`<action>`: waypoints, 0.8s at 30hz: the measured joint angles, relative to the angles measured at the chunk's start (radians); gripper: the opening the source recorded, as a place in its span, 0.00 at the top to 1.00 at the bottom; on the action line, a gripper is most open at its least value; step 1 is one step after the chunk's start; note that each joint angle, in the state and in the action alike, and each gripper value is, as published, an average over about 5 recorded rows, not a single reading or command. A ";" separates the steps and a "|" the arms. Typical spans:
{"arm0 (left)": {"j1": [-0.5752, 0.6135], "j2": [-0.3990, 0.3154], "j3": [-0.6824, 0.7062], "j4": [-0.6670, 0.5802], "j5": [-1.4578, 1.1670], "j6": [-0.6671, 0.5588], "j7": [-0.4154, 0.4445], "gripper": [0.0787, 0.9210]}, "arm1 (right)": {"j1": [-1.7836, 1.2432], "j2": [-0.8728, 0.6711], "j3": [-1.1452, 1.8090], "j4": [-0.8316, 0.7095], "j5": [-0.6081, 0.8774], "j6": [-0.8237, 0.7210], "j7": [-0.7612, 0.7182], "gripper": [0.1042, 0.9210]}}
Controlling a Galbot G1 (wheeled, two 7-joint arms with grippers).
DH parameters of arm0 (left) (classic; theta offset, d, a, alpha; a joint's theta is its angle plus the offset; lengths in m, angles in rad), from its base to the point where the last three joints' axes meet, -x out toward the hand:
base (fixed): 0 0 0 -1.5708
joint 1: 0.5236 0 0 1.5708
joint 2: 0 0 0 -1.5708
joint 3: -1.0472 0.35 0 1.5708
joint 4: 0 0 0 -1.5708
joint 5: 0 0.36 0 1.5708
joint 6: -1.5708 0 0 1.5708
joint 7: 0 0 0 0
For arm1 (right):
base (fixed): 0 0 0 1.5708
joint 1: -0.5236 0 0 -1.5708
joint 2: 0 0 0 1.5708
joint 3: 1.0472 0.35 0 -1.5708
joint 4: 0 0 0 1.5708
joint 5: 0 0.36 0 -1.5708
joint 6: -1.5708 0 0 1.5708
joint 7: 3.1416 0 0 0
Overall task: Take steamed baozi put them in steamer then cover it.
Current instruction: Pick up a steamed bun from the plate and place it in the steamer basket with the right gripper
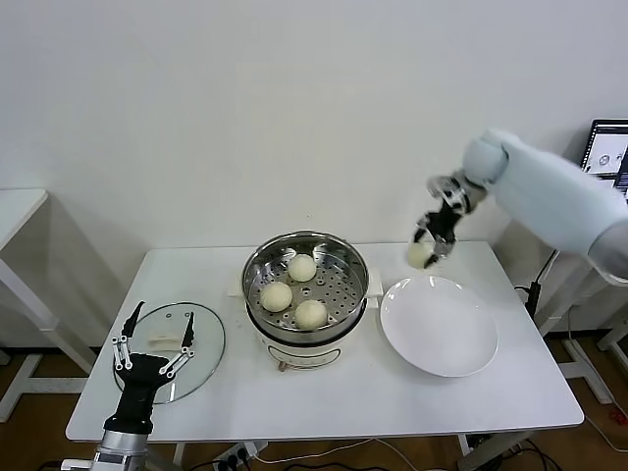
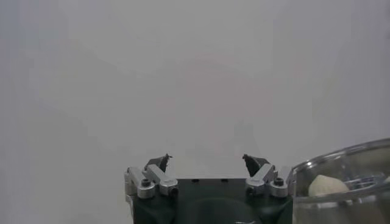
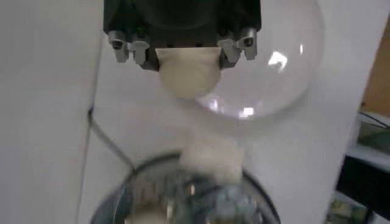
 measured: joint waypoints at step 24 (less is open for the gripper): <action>-0.005 0.014 -0.010 -0.009 0.002 -0.013 -0.006 0.12 | 0.068 0.285 -0.262 0.068 0.174 -0.095 0.084 0.31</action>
